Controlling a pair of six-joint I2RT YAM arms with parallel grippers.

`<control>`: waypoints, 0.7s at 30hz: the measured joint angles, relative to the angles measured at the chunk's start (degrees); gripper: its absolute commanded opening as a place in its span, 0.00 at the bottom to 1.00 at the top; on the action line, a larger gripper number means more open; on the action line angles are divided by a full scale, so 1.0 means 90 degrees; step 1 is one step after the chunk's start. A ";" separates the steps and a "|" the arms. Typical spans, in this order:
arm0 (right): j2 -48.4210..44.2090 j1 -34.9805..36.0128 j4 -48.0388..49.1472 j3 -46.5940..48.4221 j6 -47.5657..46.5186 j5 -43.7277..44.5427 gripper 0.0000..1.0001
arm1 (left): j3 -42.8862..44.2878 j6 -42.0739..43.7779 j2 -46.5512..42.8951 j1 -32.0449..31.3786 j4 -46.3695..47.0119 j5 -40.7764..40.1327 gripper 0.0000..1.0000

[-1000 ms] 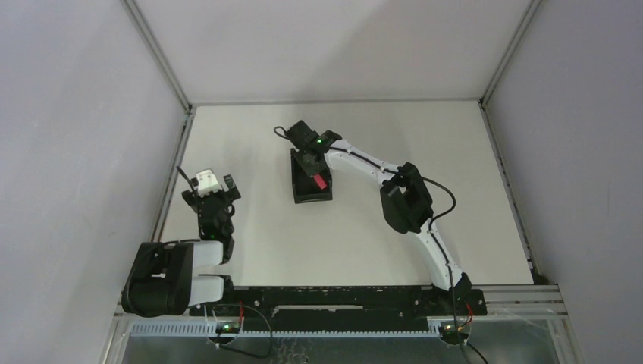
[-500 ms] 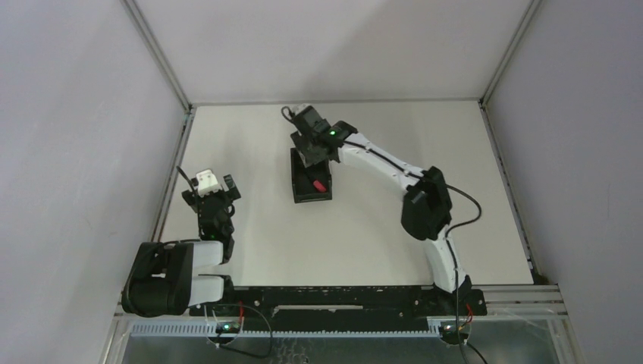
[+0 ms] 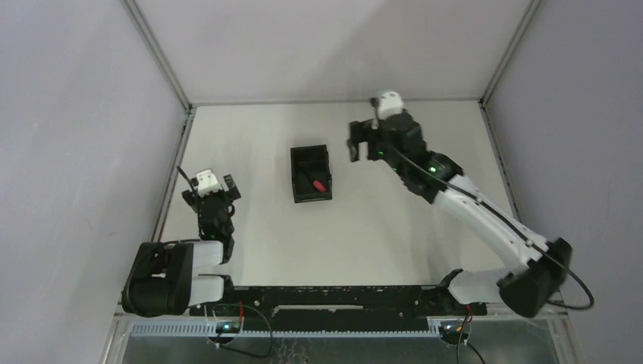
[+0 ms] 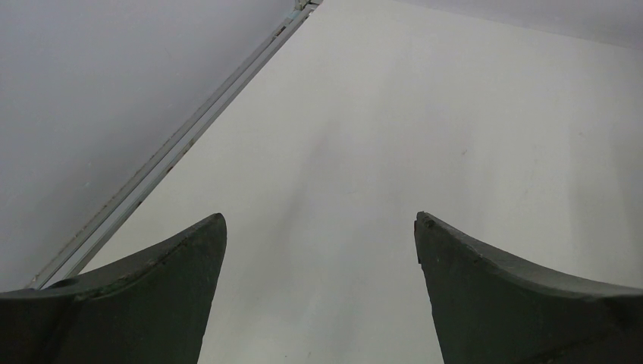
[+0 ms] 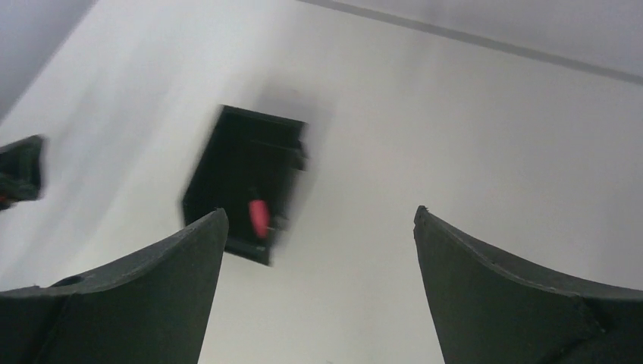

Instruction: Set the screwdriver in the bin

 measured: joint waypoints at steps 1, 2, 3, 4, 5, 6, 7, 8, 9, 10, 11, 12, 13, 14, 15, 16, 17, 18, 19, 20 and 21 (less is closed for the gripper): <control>-0.0316 -0.0185 0.0199 -0.0408 0.0005 -0.0012 1.00 | 0.0000 -0.0002 0.0000 0.0000 0.0000 0.0002 0.98; -0.0651 -0.0432 0.0374 -0.0840 0.0017 -0.0022 1.00 | 0.0000 0.0000 0.0000 0.0000 0.0000 0.0002 0.98; -0.0962 -0.0738 0.0612 -0.1292 0.0036 -0.0061 1.00 | 0.0000 0.0000 0.0000 0.0000 0.0000 0.0002 0.98; -0.1209 -0.0986 0.0746 -0.1656 0.0063 -0.0100 1.00 | 0.0000 -0.0002 0.0000 0.0000 -0.0002 0.0002 0.98; -0.1494 -0.1341 0.0988 -0.2135 0.0107 -0.0177 1.00 | 0.0000 0.0000 0.0000 0.0000 0.0000 0.0002 0.98; -0.1727 -0.1625 0.1132 -0.2521 0.0146 -0.0226 1.00 | 0.0000 -0.0002 0.0000 0.0000 0.0000 0.0002 0.98; -0.1953 -0.1911 0.1321 -0.2948 0.0185 -0.0265 1.00 | 0.0000 -0.0002 0.0000 0.0000 0.0000 0.0002 0.98; -0.2149 -0.2135 0.1484 -0.3330 0.0233 -0.0267 1.00 | 0.0000 0.0000 0.0000 0.0000 0.0000 0.0002 0.98; -0.2307 -0.2302 0.1600 -0.3648 0.0289 -0.0260 1.00 | 0.0000 0.0000 0.0000 0.0000 0.0000 0.0002 0.98; -0.2499 -0.2504 0.1770 -0.4056 0.0357 -0.0231 1.00 | 0.0000 0.0000 0.0000 0.0000 0.0000 0.0002 0.98; -0.2664 -0.2693 0.1897 -0.4430 0.0444 -0.0202 1.00 | 0.0000 -0.0002 0.0000 0.0000 0.0000 0.0005 0.98; -0.2807 -0.2888 0.2064 -0.4806 0.0525 -0.0170 1.00 | 0.0000 0.0000 0.0000 0.0000 -0.0002 0.0005 0.98; -0.2912 -0.3055 0.2212 -0.5112 0.0597 -0.0143 1.00 | 0.0000 0.0000 0.0000 0.0000 0.0000 0.0002 0.98; -0.3009 -0.3215 0.2378 -0.5421 0.0656 -0.0114 1.00 | 0.0000 0.0000 0.0000 0.0000 0.0000 0.0005 0.98; -0.3070 -0.3330 0.2504 -0.5644 0.0697 -0.0083 1.00 | 0.0000 0.0000 0.0000 0.0000 0.0000 0.0002 0.98; -0.3133 -0.3456 0.2662 -0.5918 0.0736 -0.0053 1.00 | 0.0000 0.0000 0.0000 0.0000 -0.0002 0.0002 0.98; -0.3160 -0.3517 0.2771 -0.6074 0.0750 -0.0039 1.00 | 0.0000 0.0000 0.0000 0.0000 -0.0002 0.0005 0.98; -0.3174 -0.3565 0.2875 -0.6234 0.0765 -0.0041 1.00 | 0.0000 0.0000 0.0000 0.0000 0.0000 0.0002 0.98; -0.3174 -0.3580 0.3033 -0.6373 0.0772 -0.0049 1.00 | 0.0000 0.0000 0.0000 0.0000 0.0000 0.0002 0.98; -0.3174 -0.3587 0.3111 -0.6419 0.0772 -0.0056 1.00 | 0.0000 -0.0002 0.0000 0.0000 0.0000 0.0002 0.98; -0.3174 -0.3587 0.3281 -0.6501 0.0775 -0.0078 1.00 | 0.0000 0.0000 0.0000 0.0000 0.0000 0.0002 0.98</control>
